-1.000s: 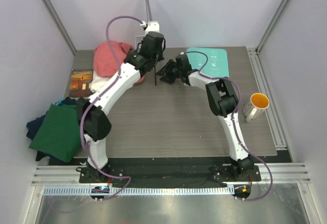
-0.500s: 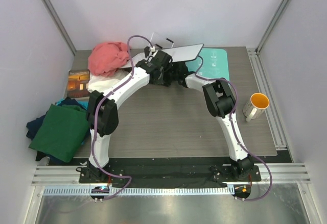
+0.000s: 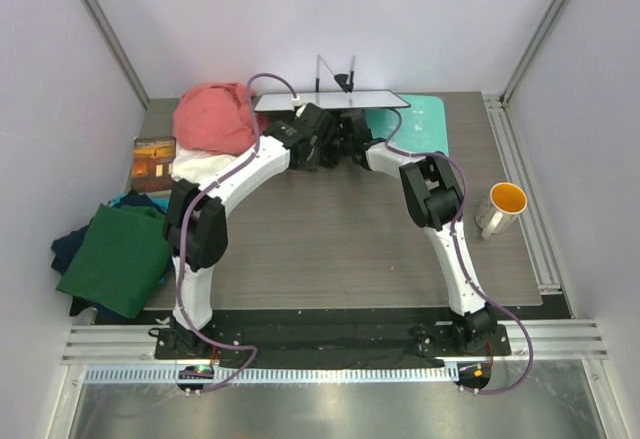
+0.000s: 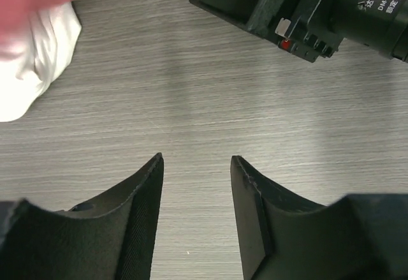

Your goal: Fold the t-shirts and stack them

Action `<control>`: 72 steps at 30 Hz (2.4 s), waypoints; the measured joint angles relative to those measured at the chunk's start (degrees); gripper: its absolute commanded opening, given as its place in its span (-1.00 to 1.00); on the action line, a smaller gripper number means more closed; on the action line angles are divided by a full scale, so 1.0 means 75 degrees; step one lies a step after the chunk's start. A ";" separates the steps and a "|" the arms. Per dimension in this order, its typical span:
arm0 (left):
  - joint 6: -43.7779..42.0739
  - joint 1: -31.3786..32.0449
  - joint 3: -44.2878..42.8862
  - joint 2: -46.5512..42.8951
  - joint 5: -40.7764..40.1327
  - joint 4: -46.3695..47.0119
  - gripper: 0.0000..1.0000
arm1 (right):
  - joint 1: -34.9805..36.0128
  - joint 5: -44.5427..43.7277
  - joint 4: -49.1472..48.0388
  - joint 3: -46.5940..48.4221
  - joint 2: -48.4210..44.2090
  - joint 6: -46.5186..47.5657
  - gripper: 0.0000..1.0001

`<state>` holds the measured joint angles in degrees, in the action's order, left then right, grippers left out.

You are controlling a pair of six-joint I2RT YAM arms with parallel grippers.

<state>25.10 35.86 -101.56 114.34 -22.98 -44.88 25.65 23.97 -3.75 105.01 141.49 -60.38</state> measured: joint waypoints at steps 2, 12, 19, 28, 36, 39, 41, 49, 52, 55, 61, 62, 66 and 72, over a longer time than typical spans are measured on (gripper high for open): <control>0.0003 0.0000 0.0099 -0.0090 -0.0012 0.0099 -0.04 | -0.0017 0.0009 0.0038 0.0000 0.0000 0.0023 0.06; 0.0003 -0.0087 0.0154 -0.0143 -0.0079 0.0440 -0.04 | -0.0067 0.0152 0.0618 -0.0041 -0.0172 0.0216 0.05; 0.0003 -0.0224 0.0227 -0.0154 -0.0204 0.0705 0.11 | -0.0227 0.0105 0.1492 -0.0501 -0.0726 0.0871 0.06; 0.0006 -0.0458 0.0495 -0.0315 -0.0195 0.1000 0.18 | -0.0624 -0.0064 0.2617 -0.0020 -0.0790 0.1655 0.06; 0.0003 -0.0603 0.0449 -0.0326 -0.0195 0.1113 0.19 | -0.0836 -0.0152 0.3526 0.1241 -0.0536 0.2136 0.06; 0.0000 -0.0688 0.0242 -0.0326 -0.0192 0.1113 0.20 | -0.0927 -0.0154 0.3719 0.1451 -0.0455 0.2212 0.06; -0.0003 -0.0749 0.0064 -0.0323 -0.0192 0.1110 0.19 | -0.0959 -0.0157 0.3818 0.1527 -0.0414 0.2250 0.06; 0.0000 -0.0962 -0.0428 -0.0207 -0.0192 0.1151 0.23 | -0.1157 -0.0041 0.4176 0.1798 -0.0297 0.2465 0.06; -0.0006 -0.1049 -0.0554 -0.0105 -0.0192 0.1142 0.27 | -0.1276 -0.0023 0.4360 0.2119 -0.0189 0.2498 0.07; -0.0055 -0.1139 -0.0962 0.0160 -0.0195 0.1137 0.32 | -0.1376 0.0003 0.4456 0.2530 -0.0015 0.2498 0.07; -0.0108 -0.1413 -0.1961 0.0755 -0.0105 0.1113 0.32 | -0.1518 0.0052 0.4570 0.3153 0.0169 0.2486 0.08; -0.0087 -0.1475 -0.2034 0.0796 -0.0079 0.1122 0.32 | -0.1545 0.0064 0.4570 0.3217 0.0175 0.2468 0.08; -0.0017 -0.1784 -0.2139 0.0924 0.0029 0.1201 0.38 | -0.1649 0.0227 0.4546 0.3474 0.0242 0.2396 0.08; -0.0032 -0.2005 -0.2964 0.1547 0.0189 0.1250 0.40 | -0.1743 0.0312 0.4331 0.3748 0.0350 0.2247 0.08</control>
<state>24.86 20.82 -123.79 125.95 -21.56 -35.51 12.58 26.30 28.73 133.12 144.11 -43.53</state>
